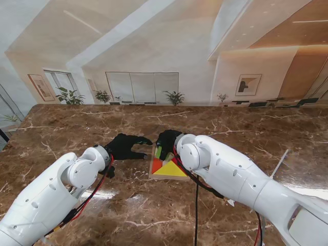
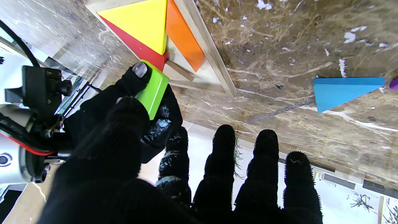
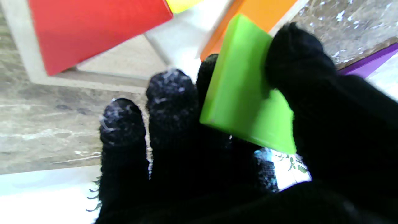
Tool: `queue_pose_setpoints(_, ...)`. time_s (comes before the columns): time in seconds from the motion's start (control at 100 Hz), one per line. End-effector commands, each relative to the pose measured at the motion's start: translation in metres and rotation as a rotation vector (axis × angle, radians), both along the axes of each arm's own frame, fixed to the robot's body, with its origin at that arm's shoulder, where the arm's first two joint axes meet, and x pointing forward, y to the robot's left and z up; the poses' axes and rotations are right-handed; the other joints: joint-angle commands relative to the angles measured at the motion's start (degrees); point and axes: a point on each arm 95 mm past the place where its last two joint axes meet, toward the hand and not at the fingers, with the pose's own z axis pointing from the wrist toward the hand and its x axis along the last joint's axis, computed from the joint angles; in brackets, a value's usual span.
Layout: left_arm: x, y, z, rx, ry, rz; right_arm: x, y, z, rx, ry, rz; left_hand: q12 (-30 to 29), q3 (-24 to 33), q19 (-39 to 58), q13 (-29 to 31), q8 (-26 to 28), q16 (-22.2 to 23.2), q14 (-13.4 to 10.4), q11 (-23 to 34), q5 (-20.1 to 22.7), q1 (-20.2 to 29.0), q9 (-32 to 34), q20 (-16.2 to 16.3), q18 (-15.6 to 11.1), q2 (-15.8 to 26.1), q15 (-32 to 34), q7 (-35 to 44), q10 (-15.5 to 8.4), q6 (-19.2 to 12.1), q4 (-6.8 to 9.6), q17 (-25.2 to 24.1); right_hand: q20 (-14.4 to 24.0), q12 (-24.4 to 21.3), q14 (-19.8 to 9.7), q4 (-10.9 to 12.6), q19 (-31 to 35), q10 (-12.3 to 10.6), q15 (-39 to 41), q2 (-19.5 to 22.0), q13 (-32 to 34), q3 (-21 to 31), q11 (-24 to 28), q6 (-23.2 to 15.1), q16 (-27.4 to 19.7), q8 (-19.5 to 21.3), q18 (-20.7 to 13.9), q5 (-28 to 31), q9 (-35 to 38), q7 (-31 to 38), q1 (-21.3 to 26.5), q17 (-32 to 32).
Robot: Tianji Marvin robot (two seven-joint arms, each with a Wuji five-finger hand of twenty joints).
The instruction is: Assemble the tangram pieces into a square
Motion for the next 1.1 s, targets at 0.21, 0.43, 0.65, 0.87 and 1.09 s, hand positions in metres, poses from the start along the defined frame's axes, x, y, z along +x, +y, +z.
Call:
queue_pose_setpoints(0.21,-0.002,0.0,-0.001,0.002,0.01,0.004,0.004,0.002,-0.014,0.016,0.053,-0.056,-0.34,-1.41,-1.6,-0.52,-1.14,-0.01,-0.4,-0.34,0.12,1.33,0.06,1.2,0.6,1.83,-0.47,-0.83,-0.17,-0.57,0.92,-0.63,1.42,0.79,-1.21,0.81,3.12,-0.24,2.2,1.49,-0.98,0.74,1.75,-2.42,0.95,-0.66,0.19,3.78,-0.5,1.24,-0.42,-0.8)
queue_pose_setpoints(0.43,-0.002,0.001,-0.002,0.002,0.013,0.006,0.007,0.002,-0.018,0.015,0.064,-0.085,-0.33,-1.58,-1.68,-0.55,-1.15,-0.01,-0.39,-0.36,0.18,1.4,0.08,1.22,0.49,1.92,-0.49,-0.85,-0.15,-0.55,0.94,-0.65,1.41,0.77,-1.33,0.83,3.16,-0.3,2.34,1.64,-1.08,0.75,1.79,-2.46,0.98,-0.81,0.11,3.56,-0.97,1.17,-0.53,-0.81)
queue_pose_setpoints(0.65,-0.002,0.0,-0.002,0.0,0.015,0.007,0.008,-0.002,-0.02,0.006,0.077,-0.109,-0.31,-1.69,-1.73,-0.59,-1.12,0.0,-0.4,-0.33,0.16,1.57,0.14,1.25,0.49,1.99,-0.5,-0.8,-0.16,-0.58,0.98,-0.63,1.39,0.8,-1.34,0.84,3.12,-0.28,2.41,1.55,-1.23,0.71,1.91,-2.46,0.97,-0.97,0.06,3.34,-1.48,1.03,-0.31,-1.1)
queue_pose_setpoints(0.87,-0.003,0.0,-0.002,0.0,0.02,0.007,0.007,-0.003,-0.024,-0.005,0.093,-0.127,-0.33,-1.96,-1.78,-0.62,-1.12,0.0,-0.42,-0.38,0.14,1.54,0.07,1.27,0.42,2.22,-0.52,-0.8,-0.22,-0.66,1.0,-0.69,1.39,0.77,-1.37,0.84,3.1,-0.19,2.5,1.65,-1.55,0.64,2.04,-2.22,1.0,-1.26,0.03,3.07,-1.91,0.75,-0.16,-1.28)
queue_pose_setpoints(1.09,-0.003,0.0,-0.003,-0.001,0.024,0.007,0.009,-0.002,-0.03,-0.008,0.106,-0.144,-0.31,-2.29,-1.83,-0.62,-1.11,0.01,-0.42,-0.38,0.17,1.7,0.14,1.3,0.41,2.33,-0.55,-0.77,-0.14,-0.66,1.05,-0.68,1.42,0.78,-1.47,0.85,3.15,-0.18,2.6,1.85,-1.72,0.59,2.16,-2.11,1.0,-1.5,-0.08,2.94,-2.33,0.59,-0.25,-1.42)
